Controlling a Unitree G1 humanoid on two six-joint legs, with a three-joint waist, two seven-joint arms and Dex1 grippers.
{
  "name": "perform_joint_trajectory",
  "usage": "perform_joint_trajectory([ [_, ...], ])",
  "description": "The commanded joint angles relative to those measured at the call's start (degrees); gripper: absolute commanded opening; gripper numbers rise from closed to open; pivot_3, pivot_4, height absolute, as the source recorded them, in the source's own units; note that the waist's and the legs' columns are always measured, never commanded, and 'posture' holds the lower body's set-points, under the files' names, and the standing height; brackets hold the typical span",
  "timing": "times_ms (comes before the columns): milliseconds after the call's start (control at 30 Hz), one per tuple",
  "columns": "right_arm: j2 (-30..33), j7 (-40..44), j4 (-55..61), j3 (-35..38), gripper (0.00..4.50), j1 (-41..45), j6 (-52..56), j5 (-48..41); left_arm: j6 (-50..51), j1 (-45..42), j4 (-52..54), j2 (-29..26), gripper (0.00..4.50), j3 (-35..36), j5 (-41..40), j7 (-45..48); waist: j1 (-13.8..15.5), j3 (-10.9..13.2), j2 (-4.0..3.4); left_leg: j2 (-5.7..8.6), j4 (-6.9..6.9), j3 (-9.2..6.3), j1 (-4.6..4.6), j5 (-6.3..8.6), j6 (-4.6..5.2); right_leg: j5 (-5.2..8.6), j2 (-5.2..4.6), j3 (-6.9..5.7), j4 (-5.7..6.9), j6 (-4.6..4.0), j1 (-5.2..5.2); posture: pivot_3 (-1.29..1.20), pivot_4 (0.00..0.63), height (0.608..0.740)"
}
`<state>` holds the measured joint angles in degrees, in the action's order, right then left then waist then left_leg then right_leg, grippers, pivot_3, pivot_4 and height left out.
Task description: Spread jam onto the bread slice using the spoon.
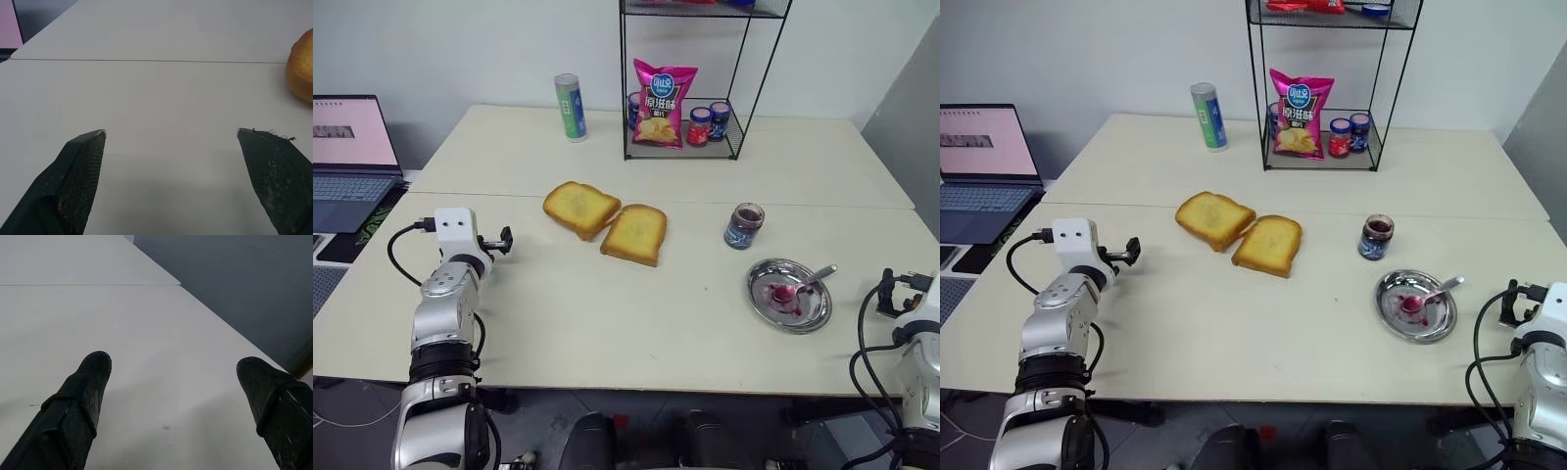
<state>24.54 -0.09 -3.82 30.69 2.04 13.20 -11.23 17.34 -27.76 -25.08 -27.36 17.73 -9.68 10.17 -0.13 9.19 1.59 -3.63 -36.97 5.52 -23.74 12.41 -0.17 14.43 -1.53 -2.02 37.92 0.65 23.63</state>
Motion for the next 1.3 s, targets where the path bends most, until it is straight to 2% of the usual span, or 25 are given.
perform_joint_trajectory([
  [33, 1.2, -0.5, 1.2, 1.3, 4.49, 0.7, -1.6, 0.4, -0.7, -0.5, 2.3, -0.9, 4.50, 0.8, -0.3, -0.1, 0.0, 0.0, 0.00, 0.00, 0.00, 0.00, 0.00, 0.00, 0.00, 0.00, 0.00, 0.00, 0.00, 0.00, 0.00, 0.00, 0.150, 0.740],
  [267, 1.2, -0.4, 2.1, 1.0, 4.49, 0.4, -1.4, 0.4, -1.8, -0.7, 2.8, -1.5, 4.50, 0.7, -0.3, 1.4, 0.0, 0.0, 0.00, 0.00, 0.00, 0.00, 0.00, 0.00, 0.00, 0.00, 0.00, 0.01, 0.00, 0.00, 0.00, 0.00, 0.150, 0.740],
  [367, 2.1, 0.1, 1.9, 1.8, 4.49, 0.5, -1.3, 0.2, -3.6, -1.0, 4.0, -2.7, 4.50, 0.2, -0.7, 4.6, 0.0, 0.0, 0.00, 0.00, 0.00, 0.00, 0.00, 0.00, 0.00, 0.00, 0.00, -0.01, 0.00, 0.00, 0.01, 0.00, 0.150, 0.740],
  [433, 3.6, 2.0, 3.3, 2.3, 4.49, 1.1, 0.1, -1.4, -2.4, -3.2, 6.1, -4.5, 4.50, 0.2, -3.8, 10.6, 0.0, 0.0, -0.01, 0.00, 0.00, 0.00, -0.02, 0.00, 0.00, 0.00, 0.00, 0.00, -0.01, 0.00, 0.02, 0.00, 0.150, 0.740],
  [600, 10.3, 14.7, 11.9, -0.3, 4.49, 5.7, 8.8, -11.9, 0.2, -3.7, 15.2, -10.3, 4.50, -7.6, -6.8, 28.6, -0.2, 0.0, -0.12, 0.03, 0.00, 0.09, -0.11, 0.00, 0.00, 0.00, 0.03, 0.05, 0.02, -0.01, 0.15, 0.00, 0.150, 0.740],
  [733, 14.6, 24.0, 21.9, -5.4, 4.49, 8.0, 20.6, -23.1, 3.8, -4.3, 21.6, -10.8, 4.50, -14.1, -8.3, 36.5, -0.1, 0.0, -0.23, -0.01, 0.07, 0.07, -0.05, 0.01, 0.01, 0.03, 0.06, 0.06, -0.02, -0.05, 0.09, 0.00, 0.150, 0.740],
  [833, 15.7, 26.9, 28.2, -8.4, 4.49, 8.3, 27.4, -30.0, 5.2, -4.8, 24.8, -9.8, 4.50, -18.2, -8.2, 39.4, 0.0, 0.0, -0.21, -0.08, 0.07, -0.10, -0.11, 0.01, 0.01, 0.08, 0.19, -0.04, -0.01, -0.15, 0.10, 0.00, 0.150, 0.740],
  [933, 15.0, 27.4, 33.9, -12.1, 4.49, 8.5, 32.6, -35.3, 3.8, -5.4, 24.7, -8.4, 4.50, -23.9, -4.8, 40.9, 0.1, 0.0, -0.21, -0.04, 0.08, -0.13, -0.16, 0.01, 0.01, 0.12, 0.23, -0.08, -0.01, -0.19, 0.12, 0.00, 0.150, 0.740],
  [1033, 13.1, 25.9, 37.0, -14.7, 4.49, 8.5, 34.9, -37.9, 2.4, -5.3, 22.2, -7.0, 4.50, -26.0, -1.6, 39.2, 0.1, 0.0, -0.17, 0.02, 0.04, -0.11, -0.18, 0.01, 0.02, 0.12, 0.23, -0.06, -0.03, -0.18, 0.12, 0.00, 0.150, 0.740],
  [1300, 8.7, 23.6, 40.2, -21.4, 4.49, 8.1, 36.8, -38.9, 2.2, -0.7, 18.5, -4.5, 4.50, -24.0, -0.9, 35.7, 0.1, 0.0, -0.15, -0.05, 0.03, -0.16, -0.19, 0.01, 0.02, 0.12, 0.21, -0.09, -0.01, -0.18, 0.15, 0.00, 0.150, 0.740],
])
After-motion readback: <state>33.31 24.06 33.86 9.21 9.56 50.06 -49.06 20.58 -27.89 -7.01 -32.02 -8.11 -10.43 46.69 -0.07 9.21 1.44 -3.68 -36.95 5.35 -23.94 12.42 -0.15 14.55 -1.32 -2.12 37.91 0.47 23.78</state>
